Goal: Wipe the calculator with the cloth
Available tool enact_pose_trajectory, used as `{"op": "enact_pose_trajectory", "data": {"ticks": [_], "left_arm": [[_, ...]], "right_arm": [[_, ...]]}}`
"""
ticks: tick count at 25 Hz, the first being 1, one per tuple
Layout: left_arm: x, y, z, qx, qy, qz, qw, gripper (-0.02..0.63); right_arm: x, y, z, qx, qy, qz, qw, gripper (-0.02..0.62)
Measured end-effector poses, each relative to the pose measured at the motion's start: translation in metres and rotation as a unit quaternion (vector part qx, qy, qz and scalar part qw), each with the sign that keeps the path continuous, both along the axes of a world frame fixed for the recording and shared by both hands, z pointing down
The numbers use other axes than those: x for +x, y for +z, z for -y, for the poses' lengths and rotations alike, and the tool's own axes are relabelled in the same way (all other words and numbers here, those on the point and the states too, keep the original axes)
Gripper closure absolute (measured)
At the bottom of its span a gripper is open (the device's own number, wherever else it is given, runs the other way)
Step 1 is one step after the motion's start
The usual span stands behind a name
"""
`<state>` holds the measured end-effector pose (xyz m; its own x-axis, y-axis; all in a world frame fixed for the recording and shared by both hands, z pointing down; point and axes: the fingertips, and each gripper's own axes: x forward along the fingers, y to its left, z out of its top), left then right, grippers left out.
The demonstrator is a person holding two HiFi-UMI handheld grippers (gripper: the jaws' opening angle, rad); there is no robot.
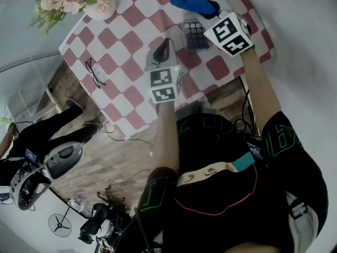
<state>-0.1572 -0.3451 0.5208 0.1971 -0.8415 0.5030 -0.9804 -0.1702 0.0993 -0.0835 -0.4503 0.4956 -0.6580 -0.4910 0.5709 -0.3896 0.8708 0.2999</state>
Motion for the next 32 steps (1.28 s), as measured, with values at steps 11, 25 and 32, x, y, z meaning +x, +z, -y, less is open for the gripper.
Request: {"op": "enact_pose_trajectory", "data": {"ticks": [11,25,32], "left_arm": [[-0.009,0.000,0.002,-0.008,0.003,-0.003,1.0000,0.595],[-0.005,-0.008,0.008,0.002,0.013,-0.007,0.9999,0.595],[0.004,-0.008,-0.010,-0.002,0.014,-0.007,0.9999,0.595]], "right_arm": [[-0.021,0.060,-0.058,-0.014,-0.120,-0.087,0.989,0.480],[-0.008,0.055,-0.096,-0.028,-0.093,-0.050,0.994,0.480],[-0.001,0.055,-0.124,-0.031,-0.090,-0.033,0.995,0.480]]}}
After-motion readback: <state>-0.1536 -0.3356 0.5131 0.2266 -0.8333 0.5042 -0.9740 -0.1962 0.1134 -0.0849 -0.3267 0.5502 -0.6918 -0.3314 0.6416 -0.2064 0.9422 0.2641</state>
